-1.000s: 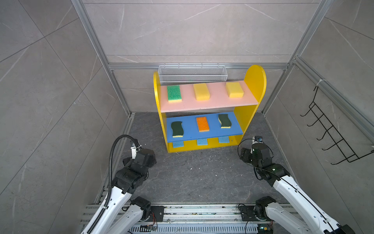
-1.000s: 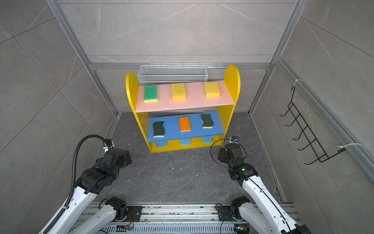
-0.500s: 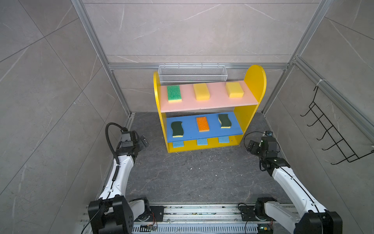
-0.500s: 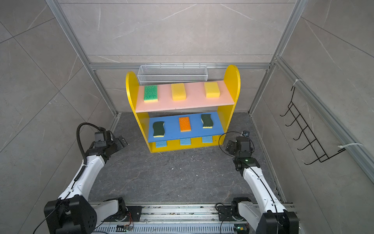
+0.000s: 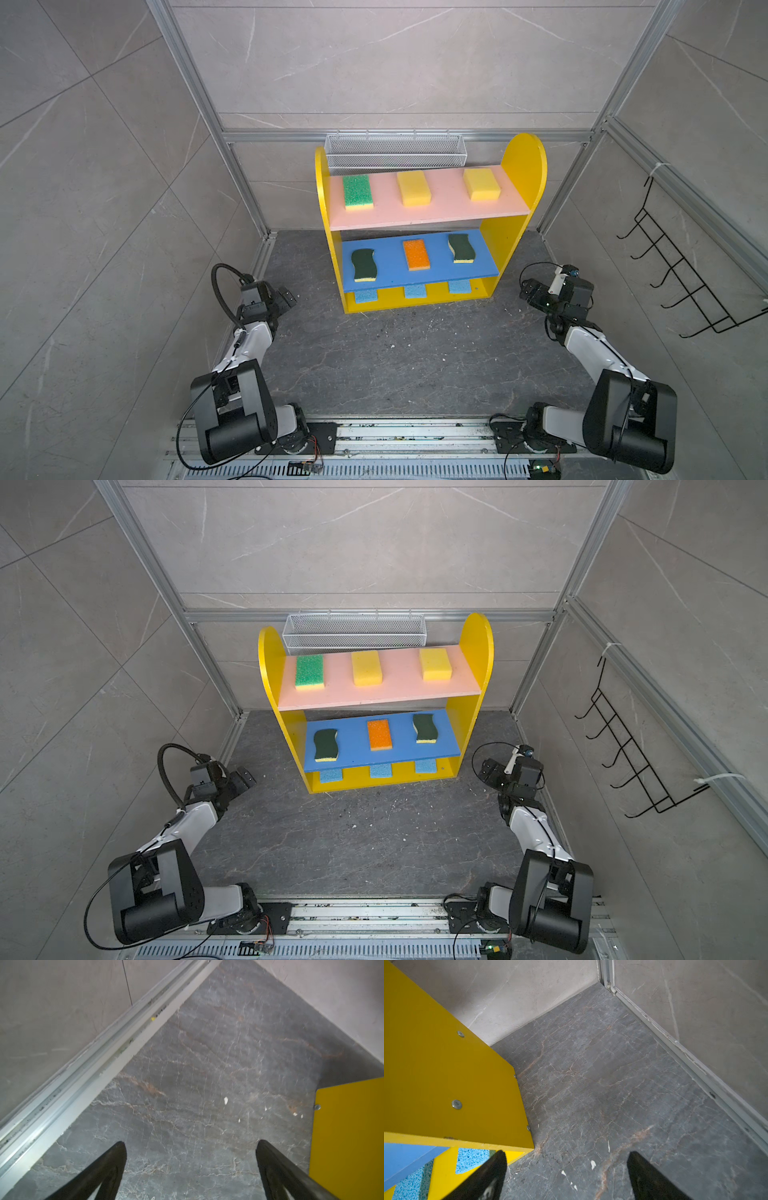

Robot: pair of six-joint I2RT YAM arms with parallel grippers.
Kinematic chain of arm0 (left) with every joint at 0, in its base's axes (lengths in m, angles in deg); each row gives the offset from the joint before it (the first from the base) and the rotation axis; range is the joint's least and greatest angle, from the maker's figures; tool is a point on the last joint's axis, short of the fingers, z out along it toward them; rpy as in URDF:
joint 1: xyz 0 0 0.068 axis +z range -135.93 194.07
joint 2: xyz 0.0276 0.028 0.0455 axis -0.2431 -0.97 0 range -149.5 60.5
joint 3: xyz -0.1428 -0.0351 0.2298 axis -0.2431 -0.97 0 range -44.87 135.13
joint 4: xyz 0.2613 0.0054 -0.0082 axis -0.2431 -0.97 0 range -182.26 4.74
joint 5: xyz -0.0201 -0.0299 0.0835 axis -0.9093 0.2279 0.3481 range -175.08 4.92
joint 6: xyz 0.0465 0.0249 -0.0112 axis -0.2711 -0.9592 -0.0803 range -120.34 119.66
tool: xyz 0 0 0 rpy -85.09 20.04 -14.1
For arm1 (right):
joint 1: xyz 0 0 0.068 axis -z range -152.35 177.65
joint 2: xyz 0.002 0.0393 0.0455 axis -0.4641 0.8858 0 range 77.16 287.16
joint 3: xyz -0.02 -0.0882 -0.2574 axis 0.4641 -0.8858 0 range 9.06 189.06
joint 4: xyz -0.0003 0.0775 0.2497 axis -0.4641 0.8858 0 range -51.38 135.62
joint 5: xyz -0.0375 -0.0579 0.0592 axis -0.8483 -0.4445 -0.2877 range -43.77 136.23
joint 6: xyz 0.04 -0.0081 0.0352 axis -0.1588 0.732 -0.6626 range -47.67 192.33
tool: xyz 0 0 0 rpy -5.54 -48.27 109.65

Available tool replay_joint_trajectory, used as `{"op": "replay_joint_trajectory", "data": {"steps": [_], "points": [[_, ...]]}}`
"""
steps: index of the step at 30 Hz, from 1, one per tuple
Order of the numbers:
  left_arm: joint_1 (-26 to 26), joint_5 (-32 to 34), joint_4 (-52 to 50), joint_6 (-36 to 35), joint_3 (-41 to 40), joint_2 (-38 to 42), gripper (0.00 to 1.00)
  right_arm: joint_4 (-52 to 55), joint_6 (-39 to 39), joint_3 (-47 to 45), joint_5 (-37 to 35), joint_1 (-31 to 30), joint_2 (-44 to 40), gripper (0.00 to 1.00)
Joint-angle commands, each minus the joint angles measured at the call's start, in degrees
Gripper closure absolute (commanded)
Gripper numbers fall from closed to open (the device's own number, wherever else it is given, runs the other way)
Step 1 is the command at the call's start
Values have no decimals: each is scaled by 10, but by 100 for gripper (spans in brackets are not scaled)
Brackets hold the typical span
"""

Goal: Arrange cleaning sponges on a shelf
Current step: Reset both arms

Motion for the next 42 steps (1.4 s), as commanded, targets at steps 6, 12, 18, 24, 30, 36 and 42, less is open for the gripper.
{"op": "replay_joint_trajectory", "data": {"steps": [6,12,18,24,30,36,42], "points": [[-7,-41,183,-42,-35,-40,0,-188,3,-51,67,-16,65,1],[-35,-36,256,-75,-71,-68,0,-206,50,-76,2,-73,75,1],[-87,-12,293,-126,-88,-71,0,-271,99,-113,-58,-140,84,0],[-137,63,404,-154,-144,-81,0,-333,128,-145,-65,-167,85,0],[-138,61,452,-157,-162,-98,0,-367,143,-151,-76,-184,112,0],[-137,60,445,-156,-160,-97,0,-368,155,-147,-88,-196,122,0],[-138,60,443,-156,-160,-96,0,-367,156,-146,-91,-199,122,0]]}}
